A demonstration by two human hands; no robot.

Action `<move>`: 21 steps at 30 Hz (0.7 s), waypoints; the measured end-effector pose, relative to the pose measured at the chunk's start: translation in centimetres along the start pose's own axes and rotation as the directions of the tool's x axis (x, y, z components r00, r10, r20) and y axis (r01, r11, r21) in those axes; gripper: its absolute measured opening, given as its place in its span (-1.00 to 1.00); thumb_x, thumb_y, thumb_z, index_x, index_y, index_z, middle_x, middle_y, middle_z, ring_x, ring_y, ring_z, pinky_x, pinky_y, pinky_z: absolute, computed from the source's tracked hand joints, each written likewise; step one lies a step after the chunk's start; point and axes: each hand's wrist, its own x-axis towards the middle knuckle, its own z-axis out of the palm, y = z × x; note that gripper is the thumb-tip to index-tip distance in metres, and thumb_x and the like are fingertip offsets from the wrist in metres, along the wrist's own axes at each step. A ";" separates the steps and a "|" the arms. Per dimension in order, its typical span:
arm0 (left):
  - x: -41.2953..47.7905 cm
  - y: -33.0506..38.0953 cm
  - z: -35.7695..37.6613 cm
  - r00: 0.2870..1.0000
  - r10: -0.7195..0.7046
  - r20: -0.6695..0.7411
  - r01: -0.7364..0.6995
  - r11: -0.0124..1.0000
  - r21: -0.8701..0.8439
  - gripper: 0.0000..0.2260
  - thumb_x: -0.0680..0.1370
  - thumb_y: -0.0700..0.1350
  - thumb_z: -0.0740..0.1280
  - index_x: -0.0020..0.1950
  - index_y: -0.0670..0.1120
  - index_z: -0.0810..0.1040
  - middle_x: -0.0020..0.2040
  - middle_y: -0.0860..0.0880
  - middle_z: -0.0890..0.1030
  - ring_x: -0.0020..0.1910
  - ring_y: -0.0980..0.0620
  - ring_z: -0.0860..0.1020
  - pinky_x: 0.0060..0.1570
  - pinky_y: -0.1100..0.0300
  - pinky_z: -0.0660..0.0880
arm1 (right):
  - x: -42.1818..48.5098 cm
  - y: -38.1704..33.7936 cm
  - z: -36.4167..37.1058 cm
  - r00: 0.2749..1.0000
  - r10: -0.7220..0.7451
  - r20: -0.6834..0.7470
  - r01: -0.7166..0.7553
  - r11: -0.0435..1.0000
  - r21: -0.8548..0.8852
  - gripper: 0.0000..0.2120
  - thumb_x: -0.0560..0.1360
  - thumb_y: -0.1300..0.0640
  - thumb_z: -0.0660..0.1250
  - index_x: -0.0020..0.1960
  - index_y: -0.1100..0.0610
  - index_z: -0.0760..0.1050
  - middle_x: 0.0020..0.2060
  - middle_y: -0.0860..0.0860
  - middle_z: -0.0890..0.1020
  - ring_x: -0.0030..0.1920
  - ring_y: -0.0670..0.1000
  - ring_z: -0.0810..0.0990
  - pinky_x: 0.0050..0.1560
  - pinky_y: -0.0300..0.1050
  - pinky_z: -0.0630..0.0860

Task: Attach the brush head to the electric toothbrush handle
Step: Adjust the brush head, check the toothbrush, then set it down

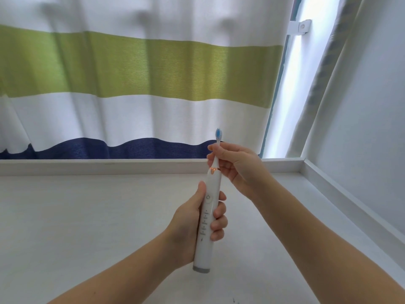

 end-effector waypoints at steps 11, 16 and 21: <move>0.5 -0.4 -0.1 0.955 0.217 -0.202 -0.127 0.916 0.381 -0.54 0.38 0.28 0.17 -0.06 -0.09 0.53 -0.43 0.03 0.54 -0.47 0.10 0.48 -0.48 0.24 0.48 | 1.2 -0.7 -0.3 0.995 0.086 0.059 -0.097 0.973 0.209 -0.64 0.46 -0.04 0.29 0.11 0.19 0.53 -0.13 0.11 0.73 -0.06 0.04 0.68 -0.08 -0.10 0.63; 0.5 -1.1 -0.1 0.945 0.231 -0.231 -0.109 0.889 0.445 -0.55 0.40 0.29 0.18 -0.04 -0.06 0.53 -0.35 0.01 0.54 -0.42 0.09 0.49 -0.39 0.23 0.49 | 2.0 -2.7 1.1 0.962 0.271 -0.042 -0.241 0.909 0.340 -0.55 0.61 -0.07 0.02 -0.01 0.25 0.52 -0.41 0.12 0.68 -0.43 0.01 0.65 -0.39 -0.15 0.61; 0.4 -1.2 0.2 0.956 0.172 -0.236 -0.074 0.925 0.372 -0.58 0.53 0.21 0.09 -0.11 -0.12 0.49 -0.45 0.02 0.51 -0.50 0.09 0.45 -0.50 0.24 0.45 | 2.6 -2.7 2.9 0.941 0.319 -0.112 -0.290 0.932 0.216 -0.62 0.59 0.03 0.00 -0.37 0.10 0.28 -0.64 -0.07 0.23 -0.66 -0.09 0.13 -0.67 -0.31 0.12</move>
